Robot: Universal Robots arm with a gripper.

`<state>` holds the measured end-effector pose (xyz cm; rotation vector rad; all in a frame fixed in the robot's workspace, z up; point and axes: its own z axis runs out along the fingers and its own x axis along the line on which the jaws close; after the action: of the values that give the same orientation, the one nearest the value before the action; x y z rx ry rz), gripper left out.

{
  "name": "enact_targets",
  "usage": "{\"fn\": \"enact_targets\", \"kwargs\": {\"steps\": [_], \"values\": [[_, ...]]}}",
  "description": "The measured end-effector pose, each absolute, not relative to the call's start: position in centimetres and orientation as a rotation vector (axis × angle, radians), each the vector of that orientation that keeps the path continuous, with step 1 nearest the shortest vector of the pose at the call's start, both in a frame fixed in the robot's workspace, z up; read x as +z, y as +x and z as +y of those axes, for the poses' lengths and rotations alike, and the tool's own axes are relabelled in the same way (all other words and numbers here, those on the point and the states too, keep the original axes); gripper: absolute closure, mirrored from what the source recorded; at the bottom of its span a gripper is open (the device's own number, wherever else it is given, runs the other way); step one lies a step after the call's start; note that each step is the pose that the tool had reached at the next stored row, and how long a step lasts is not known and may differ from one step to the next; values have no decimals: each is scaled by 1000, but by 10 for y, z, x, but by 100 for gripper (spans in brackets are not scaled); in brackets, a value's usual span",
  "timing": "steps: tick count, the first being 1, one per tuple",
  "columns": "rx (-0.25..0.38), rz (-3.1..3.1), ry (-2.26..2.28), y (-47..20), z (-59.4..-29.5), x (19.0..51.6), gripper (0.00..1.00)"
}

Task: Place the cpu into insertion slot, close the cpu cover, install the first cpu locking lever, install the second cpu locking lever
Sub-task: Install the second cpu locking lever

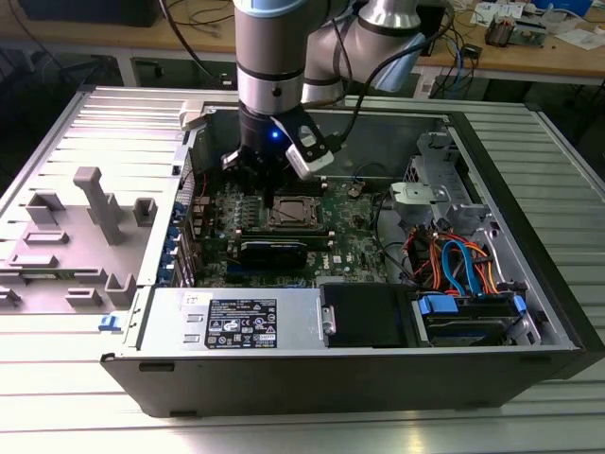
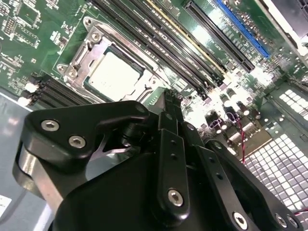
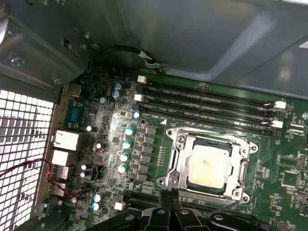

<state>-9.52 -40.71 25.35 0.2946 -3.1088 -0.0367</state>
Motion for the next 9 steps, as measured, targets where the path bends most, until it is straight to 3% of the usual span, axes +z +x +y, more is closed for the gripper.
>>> {"fn": "enact_targets", "kwargs": {"steps": [9], "values": [[-10, -3109, 268, -72, -402, 254, 88]]}}
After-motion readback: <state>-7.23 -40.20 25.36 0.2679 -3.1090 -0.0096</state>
